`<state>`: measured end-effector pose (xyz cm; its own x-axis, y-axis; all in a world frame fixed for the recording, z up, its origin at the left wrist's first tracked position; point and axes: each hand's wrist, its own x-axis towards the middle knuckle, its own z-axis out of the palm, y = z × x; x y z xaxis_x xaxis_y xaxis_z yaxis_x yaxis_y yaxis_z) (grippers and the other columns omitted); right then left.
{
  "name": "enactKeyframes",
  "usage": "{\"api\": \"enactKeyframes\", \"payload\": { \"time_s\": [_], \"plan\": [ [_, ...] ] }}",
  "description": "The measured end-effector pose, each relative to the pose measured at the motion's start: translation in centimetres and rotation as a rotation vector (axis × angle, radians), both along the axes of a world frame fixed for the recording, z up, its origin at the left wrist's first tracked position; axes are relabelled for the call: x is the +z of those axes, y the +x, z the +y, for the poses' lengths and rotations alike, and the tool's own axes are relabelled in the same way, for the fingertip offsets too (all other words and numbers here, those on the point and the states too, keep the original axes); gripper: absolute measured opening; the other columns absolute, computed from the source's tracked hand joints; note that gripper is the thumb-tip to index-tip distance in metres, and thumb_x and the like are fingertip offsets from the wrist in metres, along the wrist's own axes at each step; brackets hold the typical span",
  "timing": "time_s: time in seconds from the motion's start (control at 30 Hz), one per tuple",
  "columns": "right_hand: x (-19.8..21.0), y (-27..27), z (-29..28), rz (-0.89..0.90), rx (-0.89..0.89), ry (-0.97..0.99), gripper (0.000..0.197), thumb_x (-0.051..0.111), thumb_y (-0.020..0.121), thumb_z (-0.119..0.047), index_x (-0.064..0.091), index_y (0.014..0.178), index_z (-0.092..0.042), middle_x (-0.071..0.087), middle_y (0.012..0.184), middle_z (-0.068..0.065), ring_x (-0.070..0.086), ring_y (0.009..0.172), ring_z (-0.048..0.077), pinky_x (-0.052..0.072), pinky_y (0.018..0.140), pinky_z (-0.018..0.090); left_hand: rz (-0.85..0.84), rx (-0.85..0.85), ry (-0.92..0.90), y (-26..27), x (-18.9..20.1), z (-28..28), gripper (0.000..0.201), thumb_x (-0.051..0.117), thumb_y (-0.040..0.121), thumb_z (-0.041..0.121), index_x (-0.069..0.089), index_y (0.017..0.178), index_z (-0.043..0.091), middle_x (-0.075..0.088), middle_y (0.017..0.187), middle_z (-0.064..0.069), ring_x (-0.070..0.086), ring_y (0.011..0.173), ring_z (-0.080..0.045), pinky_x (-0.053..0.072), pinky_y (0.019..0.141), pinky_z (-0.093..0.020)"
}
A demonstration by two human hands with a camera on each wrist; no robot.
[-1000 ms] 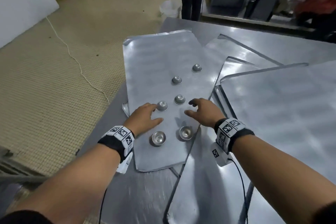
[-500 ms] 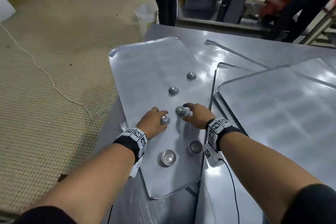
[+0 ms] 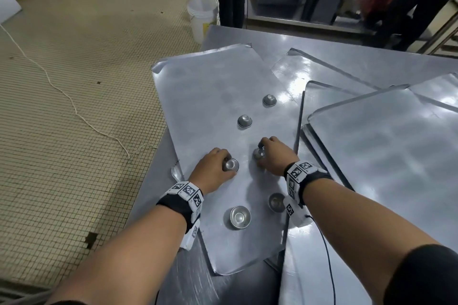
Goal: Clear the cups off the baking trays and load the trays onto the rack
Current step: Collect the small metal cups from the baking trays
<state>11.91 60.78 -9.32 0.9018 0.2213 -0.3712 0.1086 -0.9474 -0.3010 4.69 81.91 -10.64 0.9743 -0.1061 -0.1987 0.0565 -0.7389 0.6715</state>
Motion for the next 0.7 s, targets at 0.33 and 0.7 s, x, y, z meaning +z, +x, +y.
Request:
{"api": "enactKeyframes", "payload": {
  "time_s": [0.33,0.7],
  "plan": [
    [0.6,-1.1,-1.1,-0.062,-0.015,0.075,0.043,0.063,0.088,-0.031,0.054,0.129,-0.019,0.056,0.12,0.008,0.06,0.107,0.031,0.048,0.089,0.037,-0.021,-0.021,-0.011,-0.6,0.9,-0.5,0.037,0.07,0.086,0.029,0.059,0.12,0.021,0.055,0.117,0.003,0.058,0.099,-0.019,0.044,0.083,-0.028],
    [0.9,-2.4,-1.7,-0.037,0.001,0.119,0.041,0.065,0.092,-0.034,0.054,0.129,-0.018,0.057,0.122,0.007,0.058,0.111,0.027,0.046,0.094,0.036,-0.042,-0.053,0.086,-1.0,0.9,0.4,0.03,0.069,0.083,0.022,0.053,0.107,0.017,0.052,0.111,0.001,0.056,0.093,-0.024,0.039,0.073,-0.029]
  ]
}}
